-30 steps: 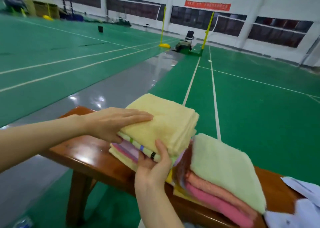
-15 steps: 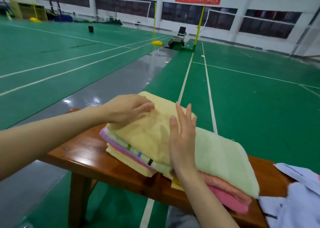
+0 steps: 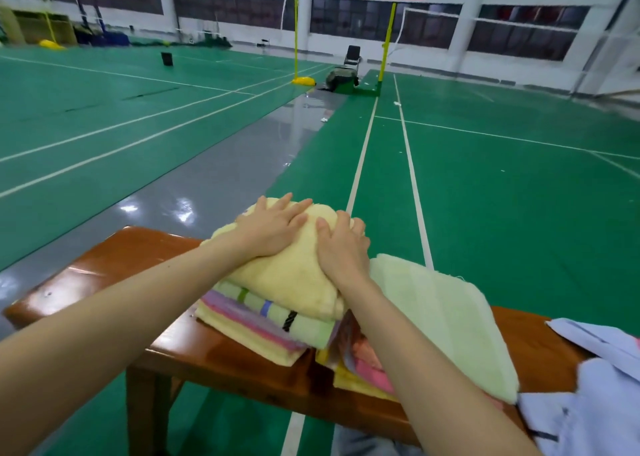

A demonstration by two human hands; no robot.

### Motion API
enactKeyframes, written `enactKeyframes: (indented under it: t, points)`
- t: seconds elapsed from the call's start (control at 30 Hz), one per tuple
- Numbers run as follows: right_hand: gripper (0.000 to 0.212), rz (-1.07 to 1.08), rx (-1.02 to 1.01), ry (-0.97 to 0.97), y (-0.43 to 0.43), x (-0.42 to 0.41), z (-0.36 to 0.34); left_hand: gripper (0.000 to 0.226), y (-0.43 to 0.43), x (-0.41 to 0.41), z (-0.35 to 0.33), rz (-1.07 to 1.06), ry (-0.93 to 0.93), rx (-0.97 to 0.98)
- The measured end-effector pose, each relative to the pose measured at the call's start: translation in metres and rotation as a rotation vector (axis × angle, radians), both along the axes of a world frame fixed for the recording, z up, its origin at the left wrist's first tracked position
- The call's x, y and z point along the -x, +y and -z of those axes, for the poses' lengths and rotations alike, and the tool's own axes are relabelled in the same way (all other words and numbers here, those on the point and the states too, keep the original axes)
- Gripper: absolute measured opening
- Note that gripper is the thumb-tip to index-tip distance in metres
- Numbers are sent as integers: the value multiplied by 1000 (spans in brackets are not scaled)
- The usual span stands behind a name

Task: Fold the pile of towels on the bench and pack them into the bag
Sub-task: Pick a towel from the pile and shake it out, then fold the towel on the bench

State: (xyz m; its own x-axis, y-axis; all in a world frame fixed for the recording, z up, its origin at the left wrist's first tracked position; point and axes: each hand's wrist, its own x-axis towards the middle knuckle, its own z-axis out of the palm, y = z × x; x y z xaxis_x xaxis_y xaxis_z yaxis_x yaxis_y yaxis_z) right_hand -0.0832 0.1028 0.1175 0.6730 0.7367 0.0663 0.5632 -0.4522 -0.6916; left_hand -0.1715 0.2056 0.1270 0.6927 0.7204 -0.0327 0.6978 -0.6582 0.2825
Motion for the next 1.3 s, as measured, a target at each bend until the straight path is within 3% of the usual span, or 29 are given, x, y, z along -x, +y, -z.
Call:
enactKeyframes:
  t: [0.13,0.23,0.33,0.43,0.63,0.73,0.8,0.87,0.93,1.03,1.13,1.2,1.3]
  points:
    - [44,-21,-3,-72,6,-9,-6,47,4,-7,-2,-16,12,31]
    - [36,-100,-88,-222,12,-8,-11,48,7,-4,-3,-46,-16,34]
    - [31,-171,-177,-260,20,-6,-20,50,15,0,0,-65,-56,30]
    - [32,-111,-293,-276,30,-7,-29,52,23,-2,-18,-84,-112,15]
    - [48,-12,165,-114,20,-8,-5,47,7,2,0,-27,23,-76]
    - [55,-10,142,-136,15,-13,-11,47,10,0,3,-26,7,-85]
    - [51,-52,34,-271,7,-9,-13,47,12,1,-2,-25,12,-89]
    - [48,-227,29,-347,-3,-3,-10,47,12,3,-2,-12,24,-107]
    - [47,-347,74,-253,-13,-1,-8,46,8,5,-2,9,48,-131]
    - [48,-234,-78,-77,-35,-12,-16,47,3,5,-7,-4,96,-154]
    - [49,-109,-135,-108,-70,-37,-23,50,-11,-10,-21,-96,120,-250]
    - [49,-24,-143,-115,-99,-61,-23,50,-38,-38,-36,-64,9,-291]
    - [45,139,-250,-144,-151,-101,-14,46,-103,-99,-43,194,-218,-242]
